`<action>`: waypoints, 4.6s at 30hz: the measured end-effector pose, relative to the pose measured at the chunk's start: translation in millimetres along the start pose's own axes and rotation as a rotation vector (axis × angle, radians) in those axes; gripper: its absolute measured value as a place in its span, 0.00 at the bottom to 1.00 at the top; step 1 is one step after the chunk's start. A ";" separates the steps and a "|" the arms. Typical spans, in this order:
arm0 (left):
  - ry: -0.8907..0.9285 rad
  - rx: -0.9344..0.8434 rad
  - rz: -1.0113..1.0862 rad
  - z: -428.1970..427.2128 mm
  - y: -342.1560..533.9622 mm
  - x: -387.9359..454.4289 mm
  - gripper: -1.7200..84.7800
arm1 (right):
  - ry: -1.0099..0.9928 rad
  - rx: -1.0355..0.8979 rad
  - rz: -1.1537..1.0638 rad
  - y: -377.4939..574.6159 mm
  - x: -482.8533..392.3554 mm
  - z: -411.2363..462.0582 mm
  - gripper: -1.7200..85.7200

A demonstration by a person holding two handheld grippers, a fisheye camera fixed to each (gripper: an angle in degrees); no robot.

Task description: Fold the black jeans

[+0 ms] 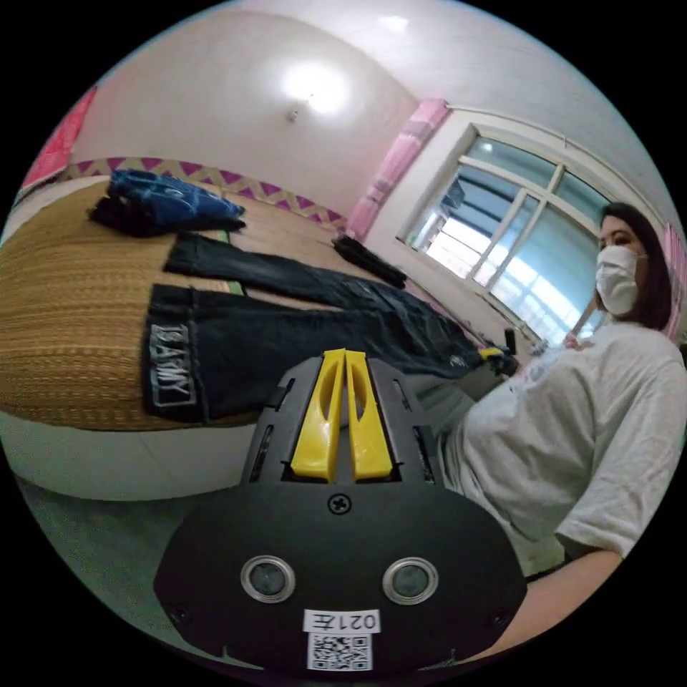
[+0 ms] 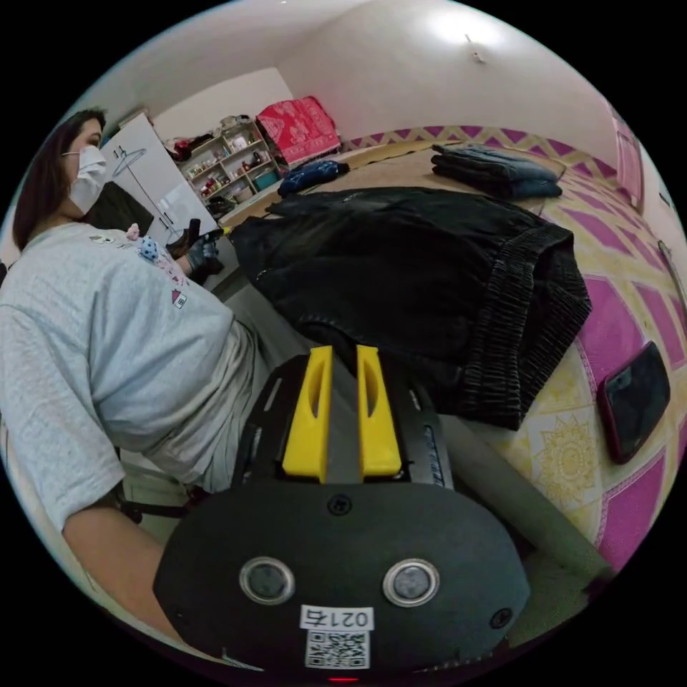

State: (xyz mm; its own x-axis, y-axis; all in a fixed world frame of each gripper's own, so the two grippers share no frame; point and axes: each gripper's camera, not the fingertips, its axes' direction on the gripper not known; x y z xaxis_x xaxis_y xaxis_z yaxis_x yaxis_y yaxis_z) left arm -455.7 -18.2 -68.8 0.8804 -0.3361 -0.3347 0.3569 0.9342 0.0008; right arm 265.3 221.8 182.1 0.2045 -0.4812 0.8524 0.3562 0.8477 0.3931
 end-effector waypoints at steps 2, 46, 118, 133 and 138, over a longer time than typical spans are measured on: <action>-0.171 -0.043 -0.056 -3.8 -12.9 -12.0 0.01 | 0.024 0.032 -0.037 -11.0 -4.2 -13.8 0.14; -0.157 0.208 -0.673 -179.3 82.7 -30.2 0.11 | 0.149 0.702 1.066 158.8 60.7 -83.5 0.14; -0.345 -0.108 -0.551 90.2 -151.6 -173.8 0.10 | 0.081 -0.067 -0.165 -255.8 -44.5 237.1 0.08; -0.117 -0.019 -0.832 153.5 -96.2 -202.6 0.13 | 0.099 -0.126 -0.015 -223.7 -41.1 274.5 0.06; -0.160 -0.031 -0.852 196.9 -97.3 -200.0 0.14 | 0.075 -0.097 0.025 -214.3 -35.1 266.9 0.06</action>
State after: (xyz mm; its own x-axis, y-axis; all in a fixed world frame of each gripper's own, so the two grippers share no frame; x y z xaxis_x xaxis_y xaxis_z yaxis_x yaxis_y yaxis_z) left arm -604.9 -65.6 183.5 0.3516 -0.9333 -0.0726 0.9079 0.3589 -0.2164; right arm -61.6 116.5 159.9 0.2803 -0.4787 0.8320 0.4356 0.8358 0.3342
